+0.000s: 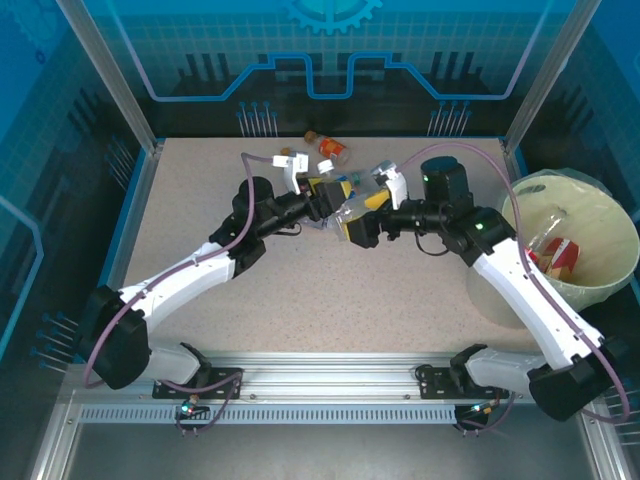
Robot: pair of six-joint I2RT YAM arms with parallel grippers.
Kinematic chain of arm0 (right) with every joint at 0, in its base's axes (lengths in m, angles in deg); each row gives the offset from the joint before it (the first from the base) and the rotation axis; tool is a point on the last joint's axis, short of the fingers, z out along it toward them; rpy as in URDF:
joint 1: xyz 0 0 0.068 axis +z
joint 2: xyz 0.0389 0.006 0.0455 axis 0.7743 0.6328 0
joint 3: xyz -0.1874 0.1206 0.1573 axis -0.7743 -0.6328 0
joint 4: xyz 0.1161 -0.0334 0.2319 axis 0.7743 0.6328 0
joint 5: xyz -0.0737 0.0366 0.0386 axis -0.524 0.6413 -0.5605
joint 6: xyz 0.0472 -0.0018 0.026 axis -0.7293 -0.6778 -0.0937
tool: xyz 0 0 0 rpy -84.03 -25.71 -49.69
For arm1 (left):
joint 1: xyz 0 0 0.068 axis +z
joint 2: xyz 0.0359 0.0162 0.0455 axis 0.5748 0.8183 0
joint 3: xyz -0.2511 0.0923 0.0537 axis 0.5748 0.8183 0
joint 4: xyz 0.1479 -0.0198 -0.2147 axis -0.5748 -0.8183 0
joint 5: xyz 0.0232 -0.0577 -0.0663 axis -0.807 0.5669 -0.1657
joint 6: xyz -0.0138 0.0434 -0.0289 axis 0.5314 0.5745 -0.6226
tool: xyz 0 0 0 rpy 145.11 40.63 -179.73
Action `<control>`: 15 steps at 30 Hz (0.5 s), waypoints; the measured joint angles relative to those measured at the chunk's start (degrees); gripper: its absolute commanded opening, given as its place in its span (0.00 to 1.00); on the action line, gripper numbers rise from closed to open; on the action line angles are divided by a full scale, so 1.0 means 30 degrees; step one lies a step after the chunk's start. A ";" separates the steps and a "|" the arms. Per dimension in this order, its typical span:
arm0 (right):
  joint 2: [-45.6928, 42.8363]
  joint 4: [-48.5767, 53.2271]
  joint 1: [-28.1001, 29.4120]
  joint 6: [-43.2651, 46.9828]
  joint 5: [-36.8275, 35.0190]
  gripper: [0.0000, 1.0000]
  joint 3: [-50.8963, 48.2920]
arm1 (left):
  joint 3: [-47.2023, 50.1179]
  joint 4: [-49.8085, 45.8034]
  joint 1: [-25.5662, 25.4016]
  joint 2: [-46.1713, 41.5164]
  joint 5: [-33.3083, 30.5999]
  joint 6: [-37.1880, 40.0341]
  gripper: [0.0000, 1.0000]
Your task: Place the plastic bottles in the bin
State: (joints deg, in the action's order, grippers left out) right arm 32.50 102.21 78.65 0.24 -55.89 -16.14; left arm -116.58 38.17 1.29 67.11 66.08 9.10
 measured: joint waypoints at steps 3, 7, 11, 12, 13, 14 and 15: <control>0.1027 0.0168 0.0401 0.0124 -0.0313 1.00 0.0576 | -0.0007 0.0903 -0.0117 0.0153 0.0262 0.0153 0.43; 0.2004 0.0175 0.0561 -0.0022 -0.0481 0.95 0.0656 | 0.0000 0.1763 -0.0117 0.0488 0.0393 0.0146 0.43; 0.2273 0.0095 0.0568 -0.0488 -0.0466 0.76 0.0656 | 0.0000 0.2193 -0.0117 0.0670 0.0379 0.0153 0.43; 0.2266 0.0036 0.0576 -0.0554 -0.0423 0.74 0.0656 | 0.0000 0.2229 -0.0117 0.0685 0.0372 0.0160 0.43; 0.2266 0.0015 0.0583 -0.0590 -0.0372 0.72 0.0656 | 0.0000 0.2266 -0.0109 0.0707 0.0372 0.0168 0.43; 0.2266 0.0029 0.0597 -0.0685 -0.0350 0.69 0.0656 | 0.0000 0.2295 -0.0109 0.0736 0.0372 0.0168 0.43; 0.2266 0.0044 0.0590 -0.0787 -0.0350 0.66 0.0656 | 0.0000 0.2339 -0.0109 0.0780 0.0372 0.0175 0.43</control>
State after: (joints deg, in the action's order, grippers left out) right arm 39.30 102.34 80.42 -2.12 -56.94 -14.17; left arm -116.58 45.19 0.96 69.45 67.19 9.62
